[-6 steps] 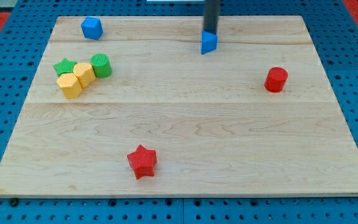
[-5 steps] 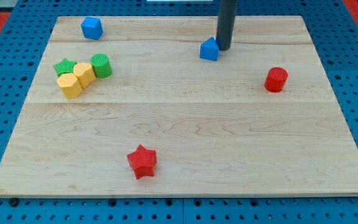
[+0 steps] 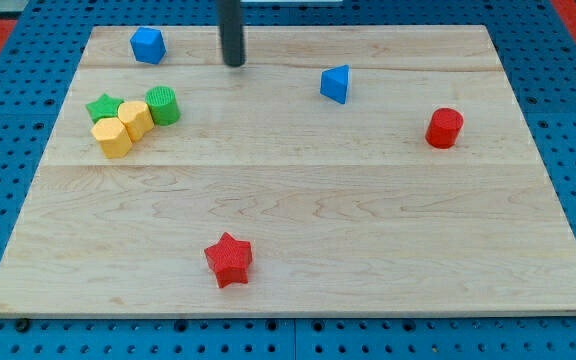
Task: Place the blue cube left to the blue triangle
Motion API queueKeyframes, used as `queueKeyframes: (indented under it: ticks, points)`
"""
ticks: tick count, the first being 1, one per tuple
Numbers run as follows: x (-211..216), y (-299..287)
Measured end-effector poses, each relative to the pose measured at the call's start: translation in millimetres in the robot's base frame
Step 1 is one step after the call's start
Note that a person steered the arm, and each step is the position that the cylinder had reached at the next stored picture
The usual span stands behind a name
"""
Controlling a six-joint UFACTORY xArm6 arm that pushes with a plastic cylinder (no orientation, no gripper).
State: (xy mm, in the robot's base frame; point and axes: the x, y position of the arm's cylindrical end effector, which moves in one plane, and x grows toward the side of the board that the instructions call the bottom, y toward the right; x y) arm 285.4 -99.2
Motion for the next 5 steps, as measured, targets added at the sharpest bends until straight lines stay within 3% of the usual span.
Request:
queueKeyframes:
  ticks: [1,2,3,5]
  points:
    - [22.6,-94.5]
    - [-17.1,-193.3]
    - [-82.3,-163.9]
    - [-31.3,-2.2]
